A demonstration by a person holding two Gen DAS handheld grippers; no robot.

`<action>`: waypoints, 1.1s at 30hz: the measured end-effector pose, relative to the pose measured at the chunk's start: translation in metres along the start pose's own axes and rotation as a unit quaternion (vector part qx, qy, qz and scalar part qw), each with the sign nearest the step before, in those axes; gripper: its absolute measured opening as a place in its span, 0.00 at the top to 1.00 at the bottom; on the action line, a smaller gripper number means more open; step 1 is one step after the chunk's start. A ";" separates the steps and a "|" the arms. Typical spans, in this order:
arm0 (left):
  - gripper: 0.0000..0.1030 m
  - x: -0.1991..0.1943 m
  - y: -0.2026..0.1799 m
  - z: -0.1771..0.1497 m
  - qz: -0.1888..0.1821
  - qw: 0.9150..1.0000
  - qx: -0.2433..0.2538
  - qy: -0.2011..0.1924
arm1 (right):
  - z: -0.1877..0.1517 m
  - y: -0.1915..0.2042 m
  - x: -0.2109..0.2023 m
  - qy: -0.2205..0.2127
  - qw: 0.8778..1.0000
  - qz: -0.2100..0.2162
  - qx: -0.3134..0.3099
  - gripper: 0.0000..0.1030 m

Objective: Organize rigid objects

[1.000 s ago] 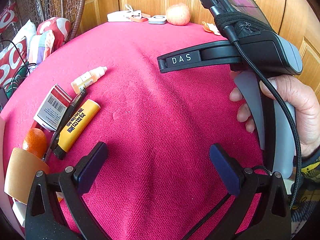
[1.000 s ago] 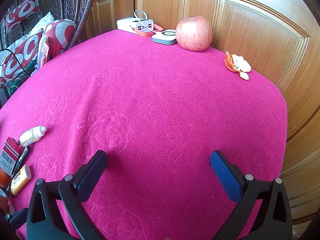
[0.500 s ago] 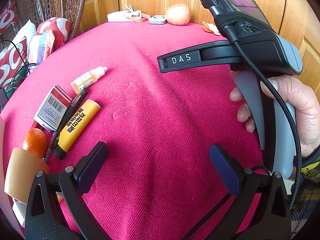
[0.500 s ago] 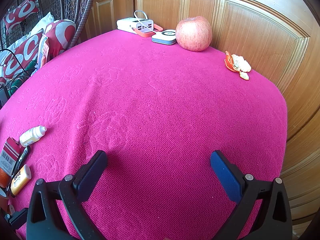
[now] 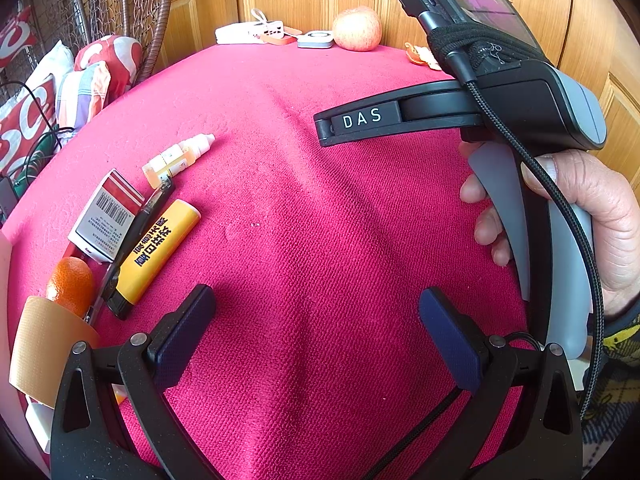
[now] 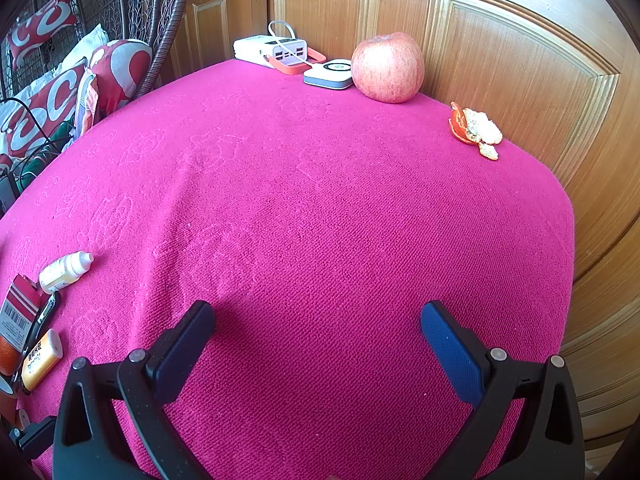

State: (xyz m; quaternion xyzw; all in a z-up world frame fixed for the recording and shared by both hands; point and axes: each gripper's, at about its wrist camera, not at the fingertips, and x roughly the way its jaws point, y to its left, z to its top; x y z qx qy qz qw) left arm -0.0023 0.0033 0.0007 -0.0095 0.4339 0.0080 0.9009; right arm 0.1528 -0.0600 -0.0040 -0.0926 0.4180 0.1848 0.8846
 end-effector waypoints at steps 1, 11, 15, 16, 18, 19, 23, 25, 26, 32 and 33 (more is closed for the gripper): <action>0.00 0.000 0.000 0.000 0.000 1.000 0.000 0.000 | 0.000 0.000 0.000 0.000 1.000 0.000 0.000 0.00; 0.00 0.002 -0.002 0.001 -0.004 1.000 0.000 0.001 | 0.000 0.000 0.000 0.000 1.000 0.000 0.000 0.00; 0.00 0.001 -0.001 0.006 -0.008 1.000 0.014 0.013 | 0.000 0.000 0.000 0.000 1.000 0.000 0.000 0.00; 0.00 -0.003 0.000 0.007 -0.005 1.000 0.012 0.005 | 0.000 0.000 0.000 0.000 1.000 0.000 0.000 0.00; 0.00 -0.017 0.005 0.008 0.008 1.000 0.000 -0.030 | 0.000 0.000 0.000 0.000 1.000 0.000 0.000 0.00; 0.00 -0.025 0.009 0.010 0.011 0.999 -0.008 -0.046 | 0.000 0.000 0.000 0.000 1.000 0.000 0.000 0.00; 0.00 -0.068 0.032 0.016 0.007 0.992 -0.057 -0.113 | 0.000 0.000 0.000 0.000 1.000 0.000 0.000 0.00; 0.00 -0.095 0.041 0.018 0.017 0.987 -0.071 -0.146 | 0.000 0.000 0.000 0.000 1.000 0.000 0.000 0.00; 0.00 -0.109 0.045 0.018 0.020 0.983 -0.078 -0.163 | 0.000 0.000 0.000 0.000 1.000 0.000 0.000 0.00; 0.00 -0.193 0.090 0.001 0.079 0.959 -0.153 -0.226 | 0.000 0.000 0.000 0.000 1.000 0.000 0.000 0.00; 0.00 -0.203 0.099 -0.008 0.101 0.955 -0.170 -0.220 | 0.000 0.000 0.000 0.000 1.000 0.000 0.000 0.00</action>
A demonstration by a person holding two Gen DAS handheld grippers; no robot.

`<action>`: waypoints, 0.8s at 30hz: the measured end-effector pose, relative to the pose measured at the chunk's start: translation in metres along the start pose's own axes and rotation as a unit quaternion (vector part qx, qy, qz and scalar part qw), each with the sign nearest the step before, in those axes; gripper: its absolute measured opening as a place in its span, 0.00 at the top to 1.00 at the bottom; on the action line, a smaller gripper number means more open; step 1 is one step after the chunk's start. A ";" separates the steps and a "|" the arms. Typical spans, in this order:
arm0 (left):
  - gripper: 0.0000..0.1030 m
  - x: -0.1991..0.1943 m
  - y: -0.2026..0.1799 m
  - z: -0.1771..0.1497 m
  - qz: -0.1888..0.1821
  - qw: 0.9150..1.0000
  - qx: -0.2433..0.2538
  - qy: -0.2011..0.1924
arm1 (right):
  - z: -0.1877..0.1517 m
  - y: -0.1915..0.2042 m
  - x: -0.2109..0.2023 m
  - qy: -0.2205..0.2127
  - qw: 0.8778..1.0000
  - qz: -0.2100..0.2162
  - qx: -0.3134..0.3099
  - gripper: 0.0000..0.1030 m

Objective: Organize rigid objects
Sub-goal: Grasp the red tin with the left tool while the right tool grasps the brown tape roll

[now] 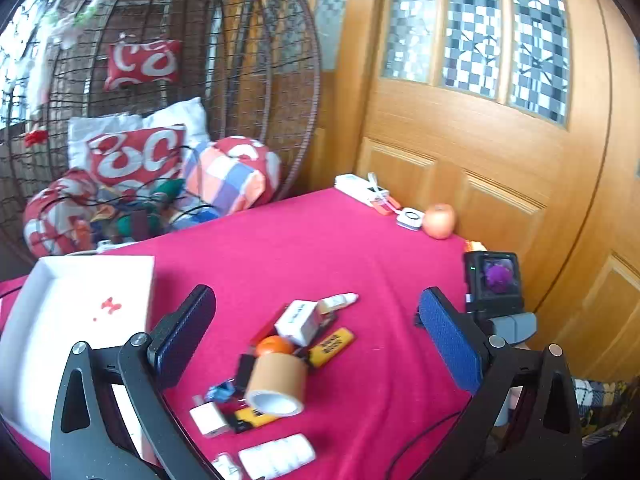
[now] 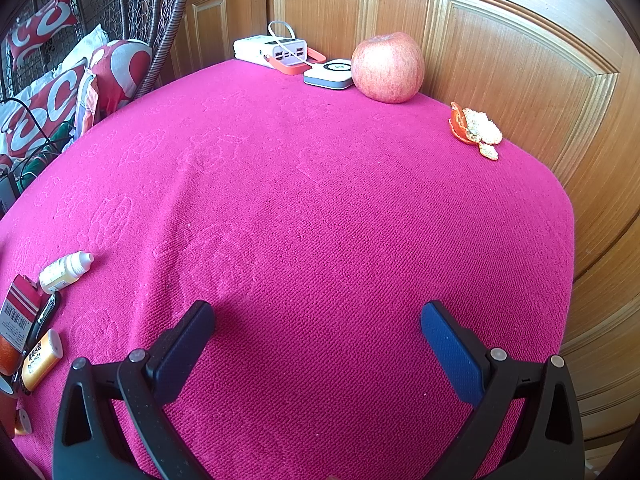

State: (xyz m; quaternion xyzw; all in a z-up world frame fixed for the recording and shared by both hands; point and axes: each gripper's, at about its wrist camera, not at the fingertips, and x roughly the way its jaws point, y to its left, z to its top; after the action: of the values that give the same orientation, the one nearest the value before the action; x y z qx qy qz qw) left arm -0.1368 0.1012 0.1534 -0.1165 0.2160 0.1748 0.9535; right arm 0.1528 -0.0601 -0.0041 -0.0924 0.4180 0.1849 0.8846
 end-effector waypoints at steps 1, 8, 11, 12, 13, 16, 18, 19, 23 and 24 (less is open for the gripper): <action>0.00 -0.005 0.012 -0.001 0.026 1.000 -0.007 0.007 | 0.000 0.000 0.000 0.000 1.000 0.000 0.000 0.00; 0.00 -0.013 0.054 -0.072 0.061 0.992 0.001 0.113 | 0.000 0.000 0.000 0.000 1.000 0.000 0.000 0.00; 0.00 -0.012 0.039 -0.109 0.030 0.986 0.019 0.163 | 0.000 0.000 0.000 0.000 1.000 0.000 0.000 0.00; 0.01 -0.009 0.033 -0.120 0.024 0.983 0.024 0.178 | 0.000 0.000 0.000 0.000 1.000 0.000 0.000 0.00; 0.01 -0.007 0.028 -0.129 0.020 0.981 0.027 0.191 | 0.000 0.000 0.000 0.000 1.000 0.000 0.000 0.00; 0.09 -0.002 0.016 -0.148 0.004 0.974 0.030 0.224 | 0.000 0.000 0.000 0.000 1.000 0.000 0.000 0.00; 0.09 0.001 0.010 -0.155 -0.007 0.972 0.033 0.234 | 0.000 0.000 0.000 0.000 1.000 0.000 0.000 0.00; 0.10 0.003 0.006 -0.156 -0.015 0.971 0.035 0.236 | 0.000 0.000 0.000 0.000 1.000 0.000 0.000 0.00; 0.18 0.012 -0.002 -0.157 -0.032 0.969 0.048 0.242 | -0.001 -0.003 -0.004 -0.009 1.000 0.015 0.006 0.00; 0.18 0.014 -0.002 -0.157 -0.034 0.968 0.048 0.244 | -0.001 -0.004 -0.010 -0.022 0.999 0.031 0.007 0.00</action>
State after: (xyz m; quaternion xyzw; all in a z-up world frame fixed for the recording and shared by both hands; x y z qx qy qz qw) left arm -0.1820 0.0566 0.0089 -0.1170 0.4459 0.0982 0.8820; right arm 0.1477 -0.0664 0.0026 -0.0686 0.4023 0.2115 0.8881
